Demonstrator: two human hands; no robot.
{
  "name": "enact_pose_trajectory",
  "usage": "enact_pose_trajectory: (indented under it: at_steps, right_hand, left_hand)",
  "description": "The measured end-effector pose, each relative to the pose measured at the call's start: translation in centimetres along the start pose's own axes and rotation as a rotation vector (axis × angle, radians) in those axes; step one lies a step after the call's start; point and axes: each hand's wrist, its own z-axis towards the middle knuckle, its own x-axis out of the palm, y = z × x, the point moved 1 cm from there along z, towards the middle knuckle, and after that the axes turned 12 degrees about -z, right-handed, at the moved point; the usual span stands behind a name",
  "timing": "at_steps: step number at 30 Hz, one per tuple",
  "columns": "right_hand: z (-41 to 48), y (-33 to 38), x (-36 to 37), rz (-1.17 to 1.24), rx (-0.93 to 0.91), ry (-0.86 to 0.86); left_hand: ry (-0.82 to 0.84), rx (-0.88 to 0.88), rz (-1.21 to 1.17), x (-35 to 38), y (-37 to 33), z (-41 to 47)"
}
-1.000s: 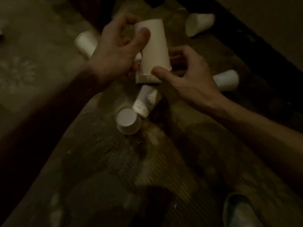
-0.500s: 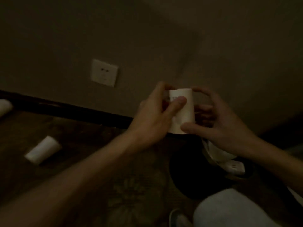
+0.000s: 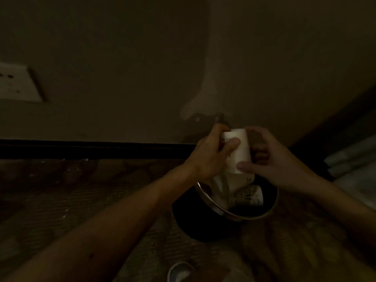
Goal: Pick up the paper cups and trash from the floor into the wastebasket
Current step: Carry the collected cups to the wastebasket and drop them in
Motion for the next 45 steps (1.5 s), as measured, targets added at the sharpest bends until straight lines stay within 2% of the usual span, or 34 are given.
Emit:
enact_pose_trajectory:
  at_steps: [4, 7, 10, 13, 15, 17, 20, 23, 25, 28, 32, 37, 41, 45]
  right_hand:
    - [2.3, -1.8, 0.4, -0.150, -0.017, 0.054]
    - [3.1, -2.9, 0.1, -0.223, -0.001, 0.107]
    - [3.6, -3.3, -0.6, -0.420, 0.025, 0.224]
    - [3.8, -3.4, -0.6, -0.589, 0.024, 0.331]
    - [3.7, -3.0, -0.5, -0.581, 0.017, 0.344]
    - [3.5, -2.4, -0.6, -0.571, 0.003, 0.317]
    - [3.2, -0.8, -0.7, -0.585, -0.056, 0.181]
    - [2.5, 2.1, 0.0, -0.611, -0.209, -0.024]
    - [1.4, 5.1, 1.4, -0.515, -0.315, -0.135]
    - [-0.4, 9.7, 5.2, -0.400, -0.434, -0.157]
    - [-1.4, 14.9, 12.5, -0.246, -0.561, 0.029]
    - [-2.0, 23.3, 23.6, -0.218, -0.785, 0.356]
    - [-3.7, 29.1, 33.5, -0.282, -0.937, 0.631]
    - [-5.6, 33.0, 43.2, -0.297, -0.911, 0.868]
  left_hand:
    - [0.011, -0.009, 0.064, 0.0, 1.9, 1.5]
    - [0.078, -0.044, 0.210, 0.4, 2.4, 1.9]
    - [0.146, -0.114, 0.487, 0.6, 2.3, 1.9]
    - [0.120, -0.028, 0.893, 1.0, 2.7, 0.9]
    - [0.070, 0.030, 0.888, 0.9, 2.7, 0.5]
    - [0.038, 0.011, 0.795, 0.2, 2.0, 0.3]
    - [0.024, 0.030, 0.749, -1.8, 0.0, -0.1]
    - [0.001, 0.024, 0.854, -5.0, -2.6, -1.1]
    - [-0.053, 0.033, 0.976, -7.2, -4.8, -2.7]
    - [-0.087, 0.059, 1.066, -10.0, -8.5, -7.3]
    - [-0.066, -0.042, 1.244, -14.9, -12.0, -16.6]
    - [-0.234, -0.428, 1.287, -22.5, -10.2, -32.4]
    - [-0.567, -0.677, 1.084, -27.8, -4.7, -46.3]
    - [-0.988, -0.788, 0.877, -30.9, 1.9, -57.2]
